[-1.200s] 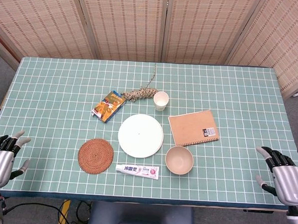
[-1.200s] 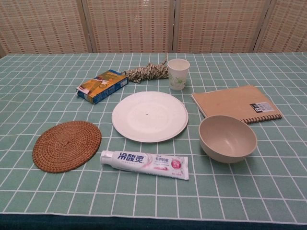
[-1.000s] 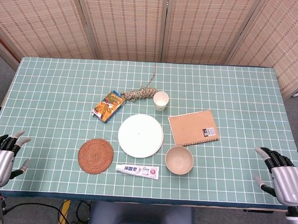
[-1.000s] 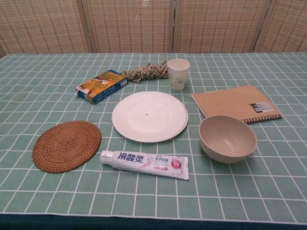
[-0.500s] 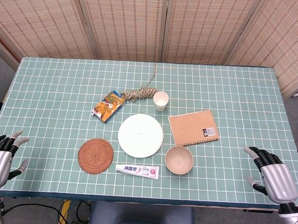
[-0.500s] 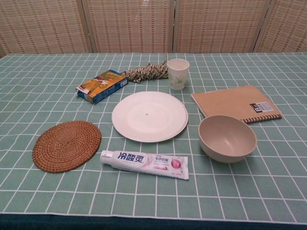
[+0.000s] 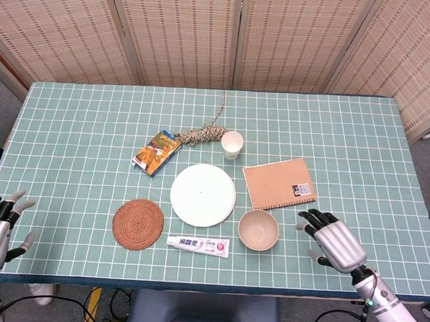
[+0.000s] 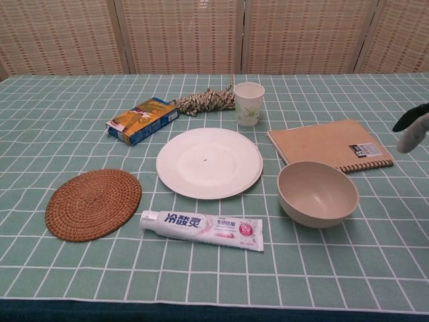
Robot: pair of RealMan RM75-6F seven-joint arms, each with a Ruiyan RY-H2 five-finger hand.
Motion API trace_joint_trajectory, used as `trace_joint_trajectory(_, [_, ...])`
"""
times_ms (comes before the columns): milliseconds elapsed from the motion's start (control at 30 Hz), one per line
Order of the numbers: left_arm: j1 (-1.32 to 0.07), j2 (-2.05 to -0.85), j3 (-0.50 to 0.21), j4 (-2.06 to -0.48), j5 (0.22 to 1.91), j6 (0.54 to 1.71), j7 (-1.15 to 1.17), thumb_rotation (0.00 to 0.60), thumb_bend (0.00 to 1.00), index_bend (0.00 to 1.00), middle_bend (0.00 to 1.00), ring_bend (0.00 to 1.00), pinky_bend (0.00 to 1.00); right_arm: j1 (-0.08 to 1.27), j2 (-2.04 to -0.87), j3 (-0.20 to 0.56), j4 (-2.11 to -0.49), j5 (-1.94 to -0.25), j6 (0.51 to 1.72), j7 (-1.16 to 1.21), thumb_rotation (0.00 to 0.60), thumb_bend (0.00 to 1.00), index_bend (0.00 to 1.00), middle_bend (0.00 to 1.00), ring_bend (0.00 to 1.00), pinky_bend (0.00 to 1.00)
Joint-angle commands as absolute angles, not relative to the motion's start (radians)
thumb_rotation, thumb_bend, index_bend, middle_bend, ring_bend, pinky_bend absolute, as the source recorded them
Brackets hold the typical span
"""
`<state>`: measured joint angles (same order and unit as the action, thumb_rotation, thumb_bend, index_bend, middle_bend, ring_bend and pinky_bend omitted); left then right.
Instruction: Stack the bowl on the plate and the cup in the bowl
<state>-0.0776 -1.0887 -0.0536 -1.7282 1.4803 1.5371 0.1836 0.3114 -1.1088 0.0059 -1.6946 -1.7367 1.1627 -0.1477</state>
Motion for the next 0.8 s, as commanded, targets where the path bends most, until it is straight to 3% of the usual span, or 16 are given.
trace_joint_trajectory(33, [-0.075,-1.088,-0.053,-1.725,1.477,1.536,0.179,0.6,0.3,0.24,0.15,0.21,0.13,0.357,-1.173,0.01,-1.641,-1.76,1.116,-0.189,0.6,0.21,0.32,0.2,0.13,0.29])
trace_joint_trajectory(267, [-0.074,-1.085,-0.055,-1.72,1.479,1.537,0.167,0.6,0.3,0.24,0.15,0.21,0.13,0.419,-1.258,-0.001,-1.574,-1.799,1.074,-0.223,0.6,0.21,0.34,0.19,0.11,0.26])
trace_joint_trajectory(600, [-0.072,-1.094,-0.053,-1.706,1.479,1.532,0.154,0.6,0.3,0.24,0.15,0.21,0.13,0.452,-1.347,-0.021,-1.469,-1.827,1.092,-0.241,0.6,0.21,0.41,0.15,0.0,0.12])
trace_joint_trajectory(800, [-0.073,-1.096,-0.054,-1.702,1.479,1.53,0.149,0.6,0.3,0.24,0.15,0.21,0.13,0.463,-1.395,-0.033,-1.408,-1.827,1.106,-0.227,0.6,0.24,0.45,0.15,0.0,0.11])
